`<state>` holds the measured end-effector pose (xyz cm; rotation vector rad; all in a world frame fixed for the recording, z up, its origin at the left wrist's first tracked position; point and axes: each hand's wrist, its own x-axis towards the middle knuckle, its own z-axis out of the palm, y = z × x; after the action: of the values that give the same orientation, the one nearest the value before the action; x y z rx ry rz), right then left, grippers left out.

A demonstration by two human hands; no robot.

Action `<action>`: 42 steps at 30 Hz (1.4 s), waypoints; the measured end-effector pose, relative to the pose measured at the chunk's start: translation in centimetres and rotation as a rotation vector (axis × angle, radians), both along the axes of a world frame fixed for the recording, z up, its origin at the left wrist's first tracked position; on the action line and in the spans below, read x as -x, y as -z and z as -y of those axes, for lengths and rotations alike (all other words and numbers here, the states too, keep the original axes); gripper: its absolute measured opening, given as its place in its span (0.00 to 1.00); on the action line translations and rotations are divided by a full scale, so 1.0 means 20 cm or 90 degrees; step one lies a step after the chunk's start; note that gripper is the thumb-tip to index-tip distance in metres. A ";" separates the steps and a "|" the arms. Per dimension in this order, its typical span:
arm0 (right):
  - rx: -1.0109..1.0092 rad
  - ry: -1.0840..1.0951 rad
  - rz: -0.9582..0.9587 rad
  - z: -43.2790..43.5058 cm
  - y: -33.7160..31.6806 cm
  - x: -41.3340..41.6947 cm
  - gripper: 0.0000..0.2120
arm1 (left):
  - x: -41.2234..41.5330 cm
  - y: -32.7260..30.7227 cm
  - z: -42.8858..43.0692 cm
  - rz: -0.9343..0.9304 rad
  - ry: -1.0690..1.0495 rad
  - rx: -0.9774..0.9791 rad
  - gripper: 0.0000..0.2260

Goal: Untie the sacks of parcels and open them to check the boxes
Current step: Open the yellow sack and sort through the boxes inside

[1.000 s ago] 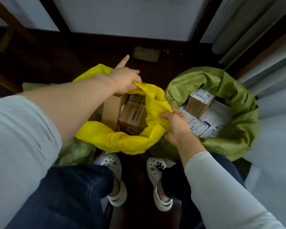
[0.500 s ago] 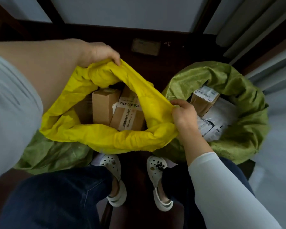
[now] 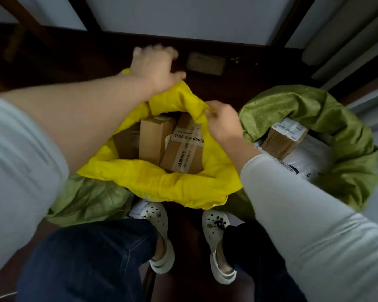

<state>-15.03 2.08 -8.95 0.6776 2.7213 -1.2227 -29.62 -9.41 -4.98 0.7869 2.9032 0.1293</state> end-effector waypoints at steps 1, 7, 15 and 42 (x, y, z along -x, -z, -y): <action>0.051 0.023 -0.003 -0.04 0.00 0.02 0.14 | -0.05 -0.01 0.03 -0.125 0.037 -0.052 0.22; 0.179 0.115 0.044 -0.11 -0.01 0.04 0.16 | -0.18 0.19 0.27 -0.015 0.131 0.113 0.36; 0.153 0.142 0.087 -0.17 0.06 0.09 0.18 | -0.09 0.18 0.26 0.287 -0.103 -0.152 0.22; -0.357 -0.094 0.446 0.01 -0.07 -0.13 0.54 | -0.80 0.08 0.12 0.358 0.297 0.198 0.35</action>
<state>-12.43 1.83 -7.64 0.7463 2.4034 -0.1073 -13.57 -11.85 -6.51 1.1203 2.0929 -0.1268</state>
